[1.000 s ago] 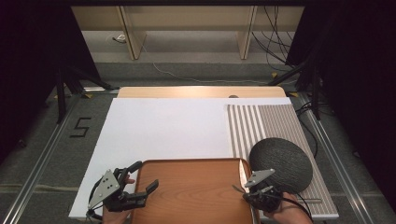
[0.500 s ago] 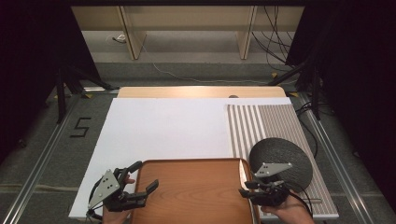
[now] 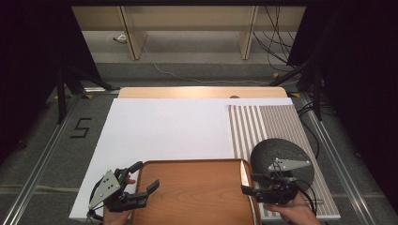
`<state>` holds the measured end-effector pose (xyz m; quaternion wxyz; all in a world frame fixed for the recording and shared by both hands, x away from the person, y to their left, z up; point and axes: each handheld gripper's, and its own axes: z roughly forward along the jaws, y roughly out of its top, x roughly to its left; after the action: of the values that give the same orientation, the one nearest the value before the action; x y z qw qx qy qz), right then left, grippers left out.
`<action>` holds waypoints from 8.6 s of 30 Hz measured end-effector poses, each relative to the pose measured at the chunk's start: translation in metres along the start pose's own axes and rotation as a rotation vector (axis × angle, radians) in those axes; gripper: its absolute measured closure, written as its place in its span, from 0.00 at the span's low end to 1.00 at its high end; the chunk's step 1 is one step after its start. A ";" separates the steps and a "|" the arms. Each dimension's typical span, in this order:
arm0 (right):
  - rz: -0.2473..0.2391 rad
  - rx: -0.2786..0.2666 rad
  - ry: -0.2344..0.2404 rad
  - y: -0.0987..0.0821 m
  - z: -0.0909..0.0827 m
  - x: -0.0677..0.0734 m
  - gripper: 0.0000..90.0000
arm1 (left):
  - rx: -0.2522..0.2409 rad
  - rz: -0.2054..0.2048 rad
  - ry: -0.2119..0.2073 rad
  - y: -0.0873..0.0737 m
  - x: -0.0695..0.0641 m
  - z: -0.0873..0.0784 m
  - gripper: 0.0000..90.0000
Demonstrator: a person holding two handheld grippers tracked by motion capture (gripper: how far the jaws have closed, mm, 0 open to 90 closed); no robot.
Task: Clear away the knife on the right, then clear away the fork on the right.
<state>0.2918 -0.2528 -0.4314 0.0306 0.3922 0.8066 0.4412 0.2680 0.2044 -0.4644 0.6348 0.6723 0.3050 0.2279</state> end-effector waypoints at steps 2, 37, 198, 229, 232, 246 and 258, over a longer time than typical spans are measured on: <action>-0.002 -0.012 -0.010 0.000 -0.002 0.000 0.35 | -0.003 -0.005 0.000 0.000 0.000 0.000 0.18; 0.043 -0.104 -0.119 -0.017 -0.038 -0.018 0.27 | 0.002 -0.009 0.004 -0.001 0.002 0.000 0.18; -0.388 0.678 -0.331 -0.055 -0.043 -0.022 0.95 | 0.009 0.005 0.004 -0.002 -0.001 0.000 0.18; -0.189 0.212 -0.060 -0.012 -0.042 -0.005 0.95 | 0.005 0.001 0.007 -0.002 -0.001 0.000 0.18; -0.170 0.180 -0.035 -0.007 -0.039 -0.002 0.95 | 0.005 0.002 0.006 -0.002 -0.001 0.000 0.18; -0.113 0.132 0.045 0.009 -0.019 0.010 0.95 | 0.001 0.002 0.012 -0.002 -0.001 -0.001 0.18; -0.124 0.167 0.099 0.018 0.005 0.026 0.95 | 0.003 0.003 0.011 -0.002 -0.001 -0.001 0.18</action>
<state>0.2868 -0.2271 -0.4131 -0.0149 0.3203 0.8639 0.3883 0.2667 0.2046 -0.4662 0.6319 0.6724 0.3077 0.2322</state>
